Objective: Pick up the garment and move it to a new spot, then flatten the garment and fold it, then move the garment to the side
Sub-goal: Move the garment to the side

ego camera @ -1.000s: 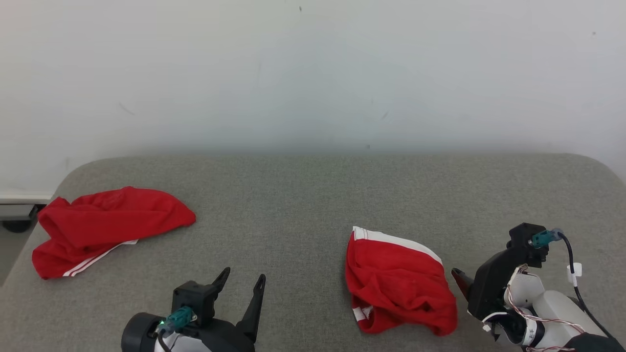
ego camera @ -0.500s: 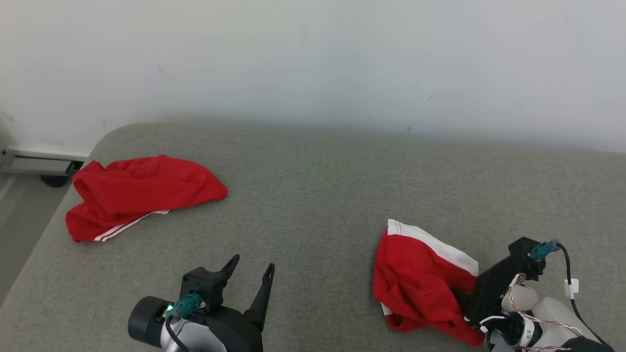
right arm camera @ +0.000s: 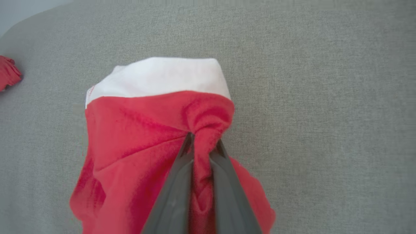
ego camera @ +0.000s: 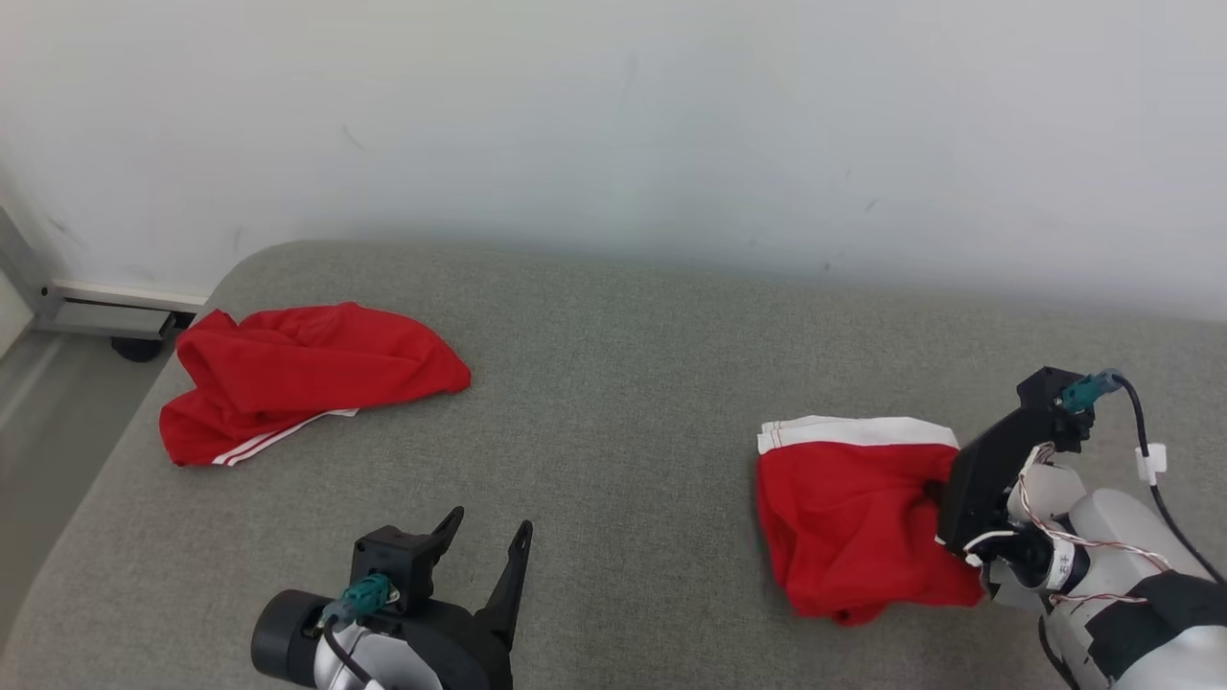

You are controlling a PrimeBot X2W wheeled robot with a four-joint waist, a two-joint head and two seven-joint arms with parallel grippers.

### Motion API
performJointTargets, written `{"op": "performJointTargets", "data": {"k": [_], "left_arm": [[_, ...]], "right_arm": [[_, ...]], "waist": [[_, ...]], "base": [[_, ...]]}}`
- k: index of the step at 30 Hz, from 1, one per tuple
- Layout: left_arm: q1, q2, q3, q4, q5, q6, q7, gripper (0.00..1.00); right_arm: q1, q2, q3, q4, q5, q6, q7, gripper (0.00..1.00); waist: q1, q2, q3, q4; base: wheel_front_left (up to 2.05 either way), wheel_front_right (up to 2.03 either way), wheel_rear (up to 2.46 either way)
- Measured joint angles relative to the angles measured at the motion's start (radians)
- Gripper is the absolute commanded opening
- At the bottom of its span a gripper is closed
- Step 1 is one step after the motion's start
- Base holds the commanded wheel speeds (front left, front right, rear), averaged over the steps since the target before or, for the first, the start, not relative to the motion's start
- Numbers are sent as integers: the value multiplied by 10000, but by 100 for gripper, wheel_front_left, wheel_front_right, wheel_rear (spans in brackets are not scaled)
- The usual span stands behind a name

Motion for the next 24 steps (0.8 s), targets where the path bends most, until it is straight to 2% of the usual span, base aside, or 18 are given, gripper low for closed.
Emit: {"op": "performJointTargets", "data": {"k": [8, 14, 24], "left_arm": [[55, -19, -73, 35, -44, -77, -88, 100], [88, 33, -159, -178, -40, -84, -88, 100], [108, 347, -98, -585, 15, -81, -73, 100]], "right_arm": [[-330, -999, 88, -10, -161, 63, 633, 0], [-81, -1770, 163, 54, -305, 395, 846, 0], [261, -2924, 150, 165, -947, 485, 451, 0]], "waist": [[-1, -1, -417, -34], [-1, -1, -325, 127], [0, -1, 155, 314]], "base": [[0, 0, 0], [0, 0, 0], [0, 0, 0]]}}
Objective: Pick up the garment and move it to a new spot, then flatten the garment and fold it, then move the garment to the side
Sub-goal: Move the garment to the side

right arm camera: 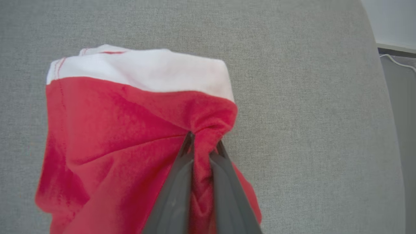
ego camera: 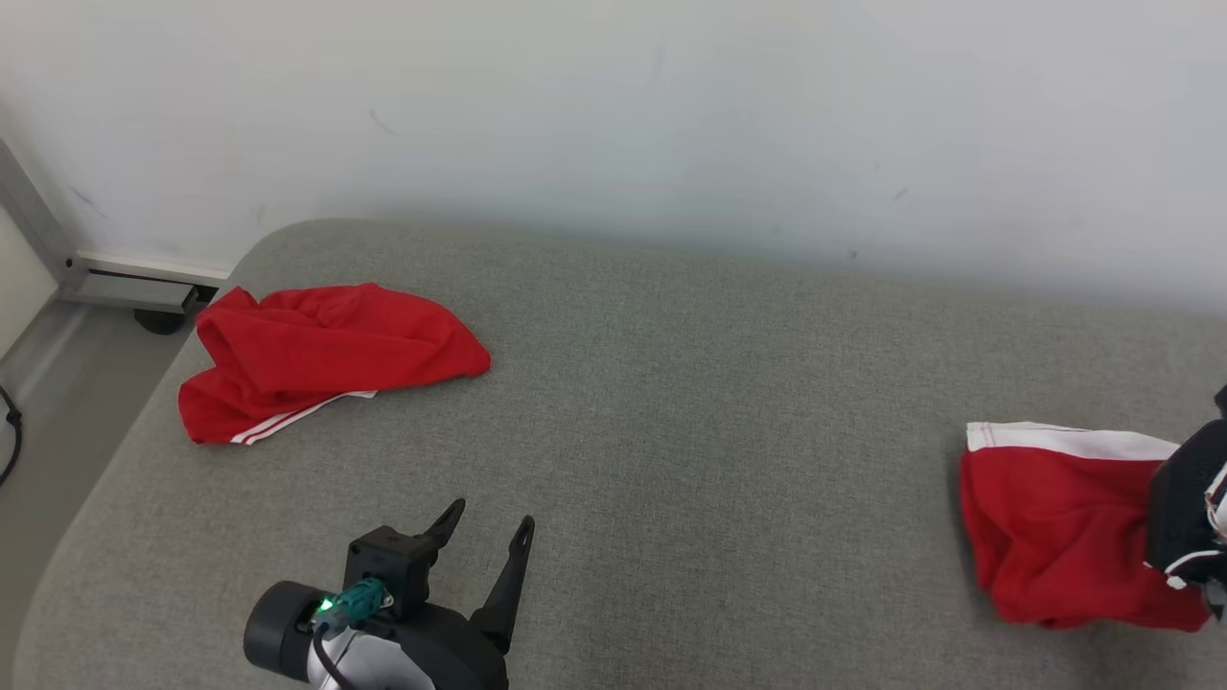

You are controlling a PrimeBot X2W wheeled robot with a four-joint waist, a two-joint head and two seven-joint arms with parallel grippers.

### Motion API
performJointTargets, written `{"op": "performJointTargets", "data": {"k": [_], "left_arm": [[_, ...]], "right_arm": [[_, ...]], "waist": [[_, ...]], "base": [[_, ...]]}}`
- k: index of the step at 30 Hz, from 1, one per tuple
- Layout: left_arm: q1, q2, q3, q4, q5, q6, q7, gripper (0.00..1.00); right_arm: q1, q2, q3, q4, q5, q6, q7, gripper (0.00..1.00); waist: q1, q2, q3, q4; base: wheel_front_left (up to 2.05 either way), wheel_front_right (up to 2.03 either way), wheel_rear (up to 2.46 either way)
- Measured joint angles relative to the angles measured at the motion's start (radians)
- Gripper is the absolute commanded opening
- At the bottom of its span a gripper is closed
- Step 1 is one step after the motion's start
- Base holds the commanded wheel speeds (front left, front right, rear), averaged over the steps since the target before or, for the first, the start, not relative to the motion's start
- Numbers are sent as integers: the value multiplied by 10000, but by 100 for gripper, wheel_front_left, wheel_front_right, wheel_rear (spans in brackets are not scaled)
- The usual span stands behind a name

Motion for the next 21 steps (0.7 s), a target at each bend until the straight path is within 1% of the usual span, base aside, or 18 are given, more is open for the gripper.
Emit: {"op": "performJointTargets", "data": {"k": [4, 8, 11, 14, 16, 21], "left_arm": [[-3, 6, -15, -81, 15, 0, 15, 100], [-6, 69, -38, -268, 65, -4, 104, 100], [-16, 157, -44, -408, 90, -6, 165, 100], [-28, 230, -54, -522, 119, -8, 199, 100], [-49, 265, -52, -587, 140, -10, 278, 100], [-65, 288, -48, -663, 153, -10, 353, 100]], "right_arm": [[-16, -481, -63, 33, -138, 134, -355, 0], [-4, -773, -100, -29, -349, 188, -709, 0], [9, -1081, -88, -73, -458, 351, -924, 0], [10, -1400, -77, -130, -619, 357, -1091, 0], [9, -1580, -48, -169, -740, 453, -1221, 0], [2, -1931, 44, -153, -1081, 454, -1517, 0]], "waist": [[0, 0, 146, 1], [0, 0, 294, -2], [0, 0, 438, 2], [0, 0, 598, 16], [0, 0, 707, 31], [0, 0, 947, 72]], "base": [[0, 0, 0], [0, 0, 0], [0, 0, 0], [0, 0, 0], [0, 0, 0], [0, 0, 0]]}}
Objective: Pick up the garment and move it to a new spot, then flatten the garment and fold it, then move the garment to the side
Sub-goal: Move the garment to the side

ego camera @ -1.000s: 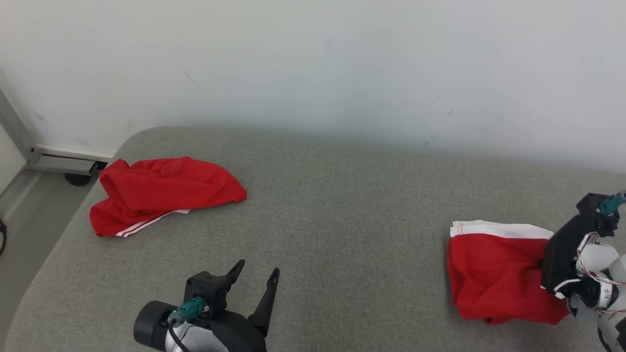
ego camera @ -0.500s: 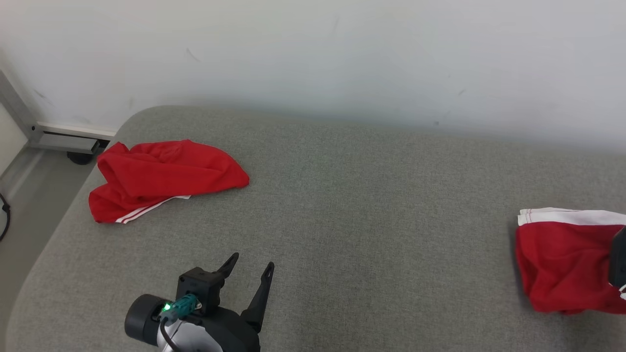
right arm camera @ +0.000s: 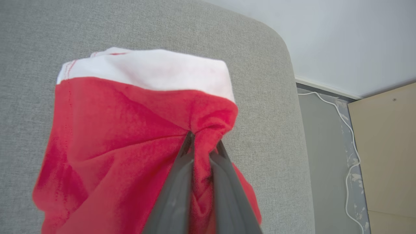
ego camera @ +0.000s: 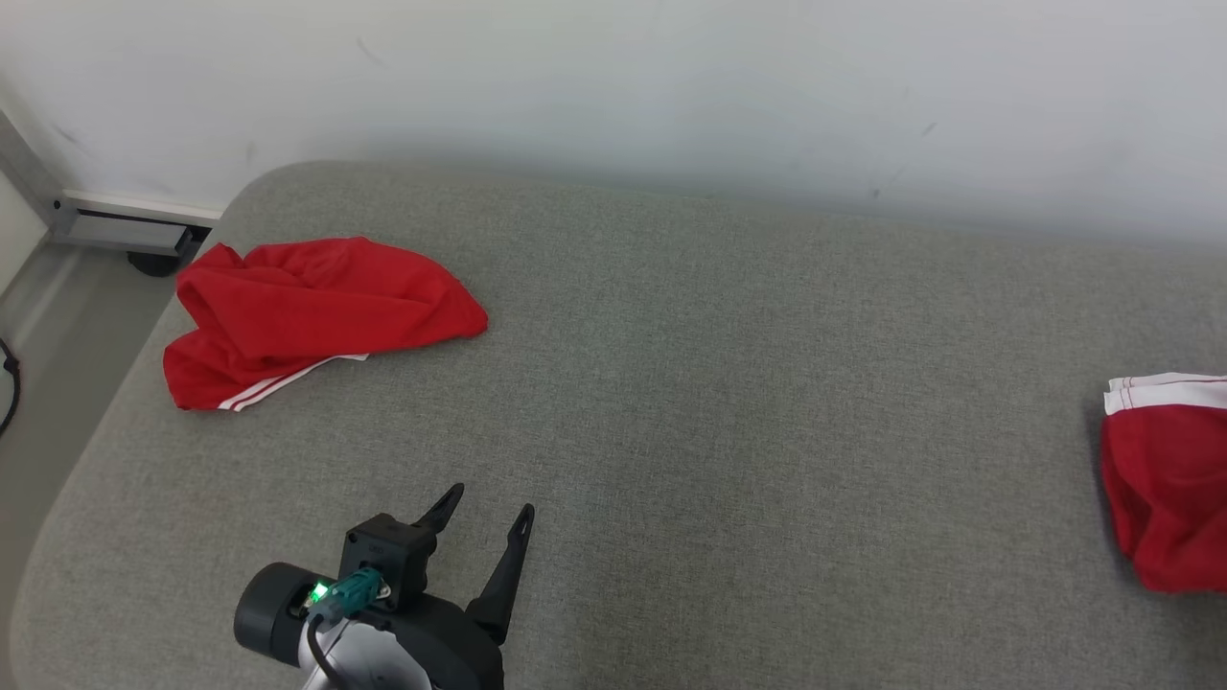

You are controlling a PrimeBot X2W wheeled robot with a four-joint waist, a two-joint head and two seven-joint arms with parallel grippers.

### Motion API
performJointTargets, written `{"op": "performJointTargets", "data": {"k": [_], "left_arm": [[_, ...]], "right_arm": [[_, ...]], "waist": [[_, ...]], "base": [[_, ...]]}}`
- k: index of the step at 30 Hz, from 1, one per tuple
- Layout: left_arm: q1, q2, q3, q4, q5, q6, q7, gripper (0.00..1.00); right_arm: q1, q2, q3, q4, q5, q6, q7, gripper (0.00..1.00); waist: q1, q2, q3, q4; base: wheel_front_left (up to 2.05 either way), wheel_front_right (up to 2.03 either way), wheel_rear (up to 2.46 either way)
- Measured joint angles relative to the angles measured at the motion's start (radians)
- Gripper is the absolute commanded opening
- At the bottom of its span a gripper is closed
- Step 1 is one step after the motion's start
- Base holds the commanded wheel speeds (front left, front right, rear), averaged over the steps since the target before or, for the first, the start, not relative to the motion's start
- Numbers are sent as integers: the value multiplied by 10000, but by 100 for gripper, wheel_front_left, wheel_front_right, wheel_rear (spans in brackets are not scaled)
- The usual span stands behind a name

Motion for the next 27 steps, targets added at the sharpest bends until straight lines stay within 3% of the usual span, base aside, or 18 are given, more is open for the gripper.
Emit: {"op": "performJointTargets", "data": {"k": [3, 4, 5, 6, 12, 17, 27], "left_arm": [[-2, 21, 4, -54, 12, 0, 4, 100], [-9, 25, 4, -58, 12, 0, 31, 100], [-14, 27, 4, -59, 13, 0, 59, 100], [-26, 29, 0, -59, 13, 0, 92, 100], [-43, 92, 12, -59, 13, 2, 117, 100], [-42, 174, 58, -56, 13, 4, 144, 100], [-42, 117, 761, 79, -173, 100, -479, 100]], "right_arm": [[-6, -104, 199, 6, -328, -6, -211, 0], [-12, -115, 238, 12, -449, -27, -295, 5], [-15, -155, 343, 12, -621, -40, -374, 28], [-17, -176, 431, 29, -819, -178, -441, 100], [-198, -334, 882, 54, -1795, -543, -1043, 100], [-358, -161, 838, -73, -1893, -589, -1910, 100], [-493, 1852, 476, -1373, -1072, -629, -4098, 100]], "waist": [[0, 0, 105, 20], [0, 0, 135, 22], [0, 0, 158, 21], [0, 0, 173, 17], [-2, 0, 113, -71], [-2, 0, -31, -202], [-2, 0, -555, -636]], "base": [[0, 0, 0], [0, 0, 0], [0, 0, 0], [0, 0, 0], [0, 0, 0], [0, 0, 0], [0, 0, 0]]}}
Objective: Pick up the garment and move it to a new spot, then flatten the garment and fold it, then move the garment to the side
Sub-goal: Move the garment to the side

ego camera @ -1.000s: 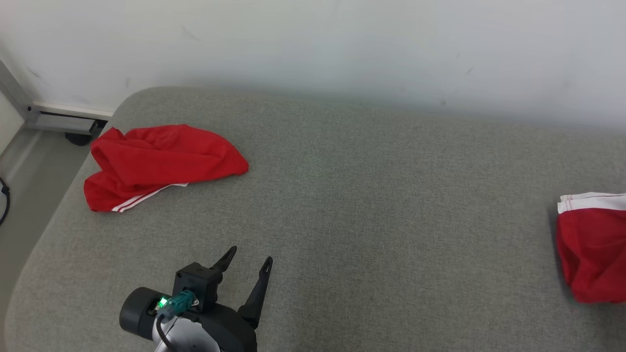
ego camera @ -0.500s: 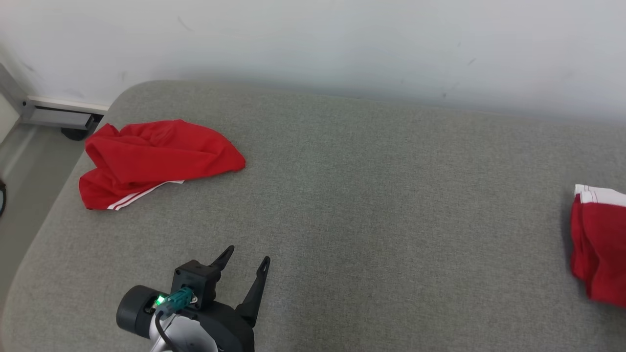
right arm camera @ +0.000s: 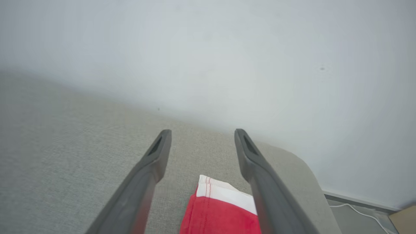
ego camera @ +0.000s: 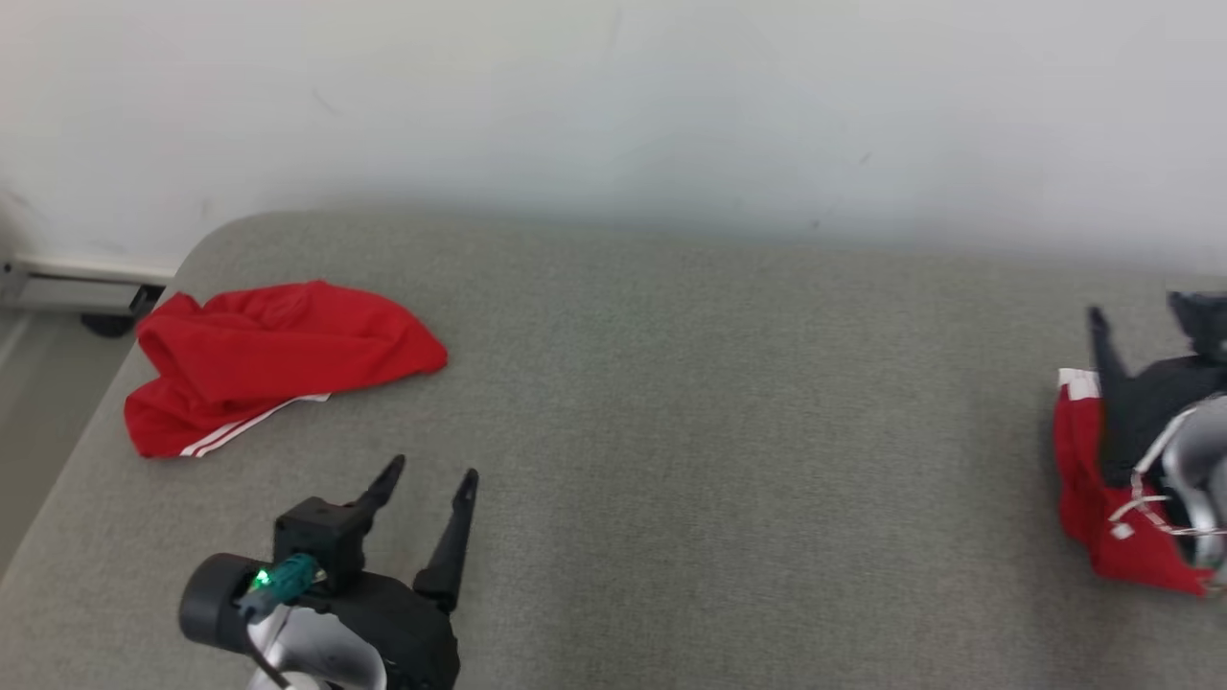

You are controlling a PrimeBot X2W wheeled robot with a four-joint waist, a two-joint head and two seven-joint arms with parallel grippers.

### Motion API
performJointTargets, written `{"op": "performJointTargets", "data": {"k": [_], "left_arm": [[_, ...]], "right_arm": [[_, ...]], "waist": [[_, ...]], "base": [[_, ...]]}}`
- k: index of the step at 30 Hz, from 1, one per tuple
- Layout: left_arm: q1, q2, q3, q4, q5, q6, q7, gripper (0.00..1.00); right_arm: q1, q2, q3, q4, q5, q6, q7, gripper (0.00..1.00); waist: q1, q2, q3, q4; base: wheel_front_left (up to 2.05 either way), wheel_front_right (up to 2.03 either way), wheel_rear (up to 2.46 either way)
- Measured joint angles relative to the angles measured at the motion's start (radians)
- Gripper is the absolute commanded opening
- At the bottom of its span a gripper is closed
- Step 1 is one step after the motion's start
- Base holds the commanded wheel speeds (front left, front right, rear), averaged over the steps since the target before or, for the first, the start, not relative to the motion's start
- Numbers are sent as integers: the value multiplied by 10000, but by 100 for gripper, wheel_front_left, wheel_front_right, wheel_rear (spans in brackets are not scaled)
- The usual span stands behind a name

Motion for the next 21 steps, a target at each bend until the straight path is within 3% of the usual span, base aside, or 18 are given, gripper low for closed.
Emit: {"op": "performJointTargets", "data": {"k": [16, 21], "left_arm": [[680, 6, 1666, 755, -293, 303, -1020, 100], [1073, -15, 1862, 918, -362, 357, -1106, 100]], "right_arm": [[1584, 1812, 159, -1220, 681, 15, -1708, 100], [2312, 1992, -8, -1337, 980, -48, -1908, 100]], "waist": [[-1, -1, -981, -1367], [-1, -1, -1343, -1766]], "base": [[0, 0, 0], [0, 0, 0]]}}
